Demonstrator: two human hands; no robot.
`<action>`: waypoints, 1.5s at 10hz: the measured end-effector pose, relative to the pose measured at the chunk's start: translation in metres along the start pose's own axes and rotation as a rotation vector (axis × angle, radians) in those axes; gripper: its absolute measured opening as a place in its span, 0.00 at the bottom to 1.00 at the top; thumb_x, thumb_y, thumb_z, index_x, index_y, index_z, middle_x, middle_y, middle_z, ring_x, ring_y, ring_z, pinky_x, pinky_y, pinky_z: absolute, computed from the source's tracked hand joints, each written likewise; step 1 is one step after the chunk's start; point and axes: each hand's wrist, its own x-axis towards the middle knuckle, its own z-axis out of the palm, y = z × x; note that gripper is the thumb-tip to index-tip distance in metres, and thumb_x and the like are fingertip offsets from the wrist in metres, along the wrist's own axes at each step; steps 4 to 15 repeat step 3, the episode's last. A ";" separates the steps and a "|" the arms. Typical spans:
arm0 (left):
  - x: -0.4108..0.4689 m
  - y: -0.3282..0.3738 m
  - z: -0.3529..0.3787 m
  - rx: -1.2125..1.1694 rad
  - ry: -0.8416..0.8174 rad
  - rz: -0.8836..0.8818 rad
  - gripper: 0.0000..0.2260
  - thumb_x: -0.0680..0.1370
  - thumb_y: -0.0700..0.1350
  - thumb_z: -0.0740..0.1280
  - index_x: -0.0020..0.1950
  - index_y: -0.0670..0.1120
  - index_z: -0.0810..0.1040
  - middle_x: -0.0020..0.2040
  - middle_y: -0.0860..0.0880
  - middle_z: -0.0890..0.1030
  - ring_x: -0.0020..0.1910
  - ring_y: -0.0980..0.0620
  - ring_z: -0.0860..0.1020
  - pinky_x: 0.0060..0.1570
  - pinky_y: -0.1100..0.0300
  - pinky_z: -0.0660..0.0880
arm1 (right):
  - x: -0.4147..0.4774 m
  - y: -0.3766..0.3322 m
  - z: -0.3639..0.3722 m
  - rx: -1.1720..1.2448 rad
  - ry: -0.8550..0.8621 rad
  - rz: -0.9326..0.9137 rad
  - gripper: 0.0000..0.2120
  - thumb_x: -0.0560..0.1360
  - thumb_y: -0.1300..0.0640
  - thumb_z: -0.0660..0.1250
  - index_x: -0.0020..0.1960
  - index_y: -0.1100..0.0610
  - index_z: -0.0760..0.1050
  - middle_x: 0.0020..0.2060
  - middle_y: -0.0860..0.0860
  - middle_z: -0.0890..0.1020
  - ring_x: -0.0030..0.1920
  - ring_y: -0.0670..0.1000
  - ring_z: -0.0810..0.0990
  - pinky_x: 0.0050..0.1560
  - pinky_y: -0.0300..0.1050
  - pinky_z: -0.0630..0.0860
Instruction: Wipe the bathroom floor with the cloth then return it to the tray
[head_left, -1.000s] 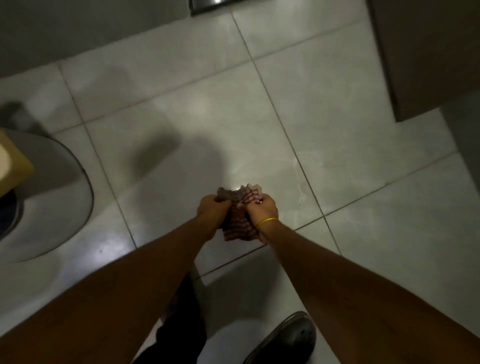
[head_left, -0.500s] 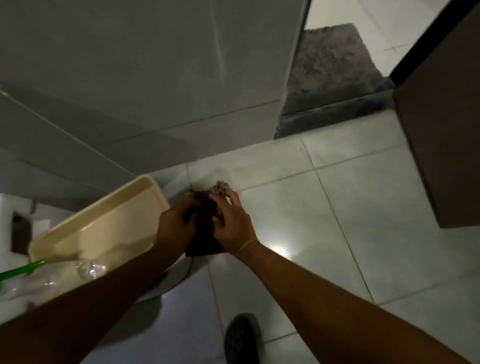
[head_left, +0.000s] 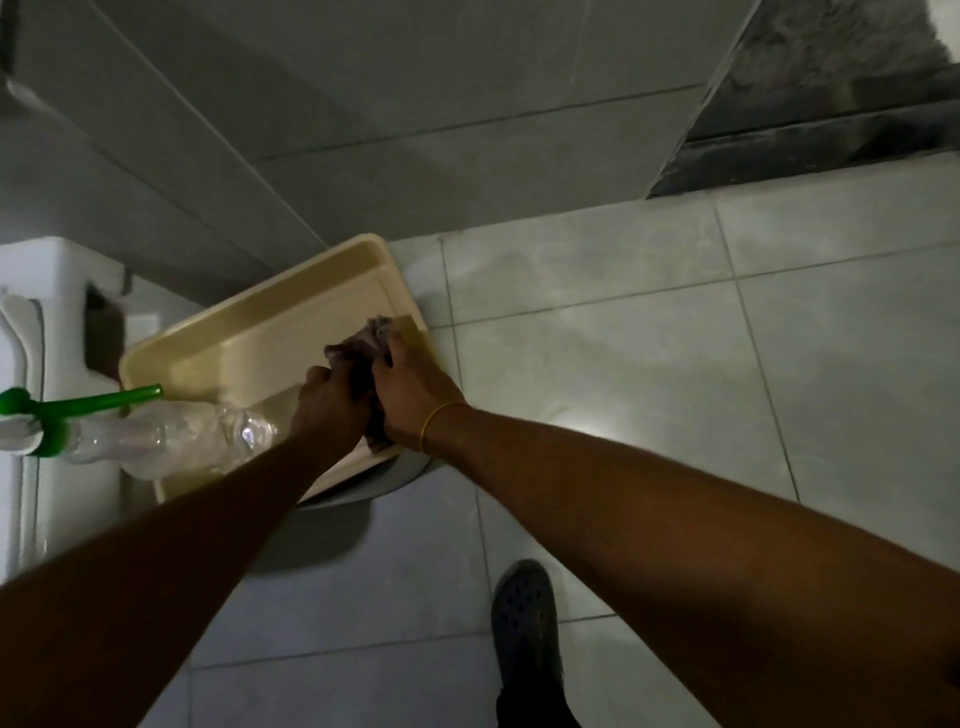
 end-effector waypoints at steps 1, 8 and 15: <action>-0.001 0.007 -0.006 0.201 -0.098 -0.129 0.21 0.81 0.57 0.59 0.73 0.54 0.67 0.62 0.40 0.66 0.65 0.31 0.70 0.66 0.34 0.67 | -0.017 -0.002 0.004 -0.123 0.022 0.104 0.29 0.81 0.54 0.68 0.78 0.64 0.68 0.84 0.60 0.58 0.74 0.65 0.69 0.71 0.60 0.70; -0.034 0.080 -0.023 0.374 0.068 0.205 0.23 0.82 0.54 0.61 0.75 0.49 0.68 0.73 0.41 0.70 0.70 0.35 0.71 0.67 0.35 0.68 | -0.092 0.026 -0.050 -0.309 0.131 0.085 0.20 0.76 0.58 0.66 0.67 0.63 0.76 0.76 0.63 0.68 0.67 0.65 0.73 0.61 0.58 0.73; -0.034 0.080 -0.023 0.374 0.068 0.205 0.23 0.82 0.54 0.61 0.75 0.49 0.68 0.73 0.41 0.70 0.70 0.35 0.71 0.67 0.35 0.68 | -0.092 0.026 -0.050 -0.309 0.131 0.085 0.20 0.76 0.58 0.66 0.67 0.63 0.76 0.76 0.63 0.68 0.67 0.65 0.73 0.61 0.58 0.73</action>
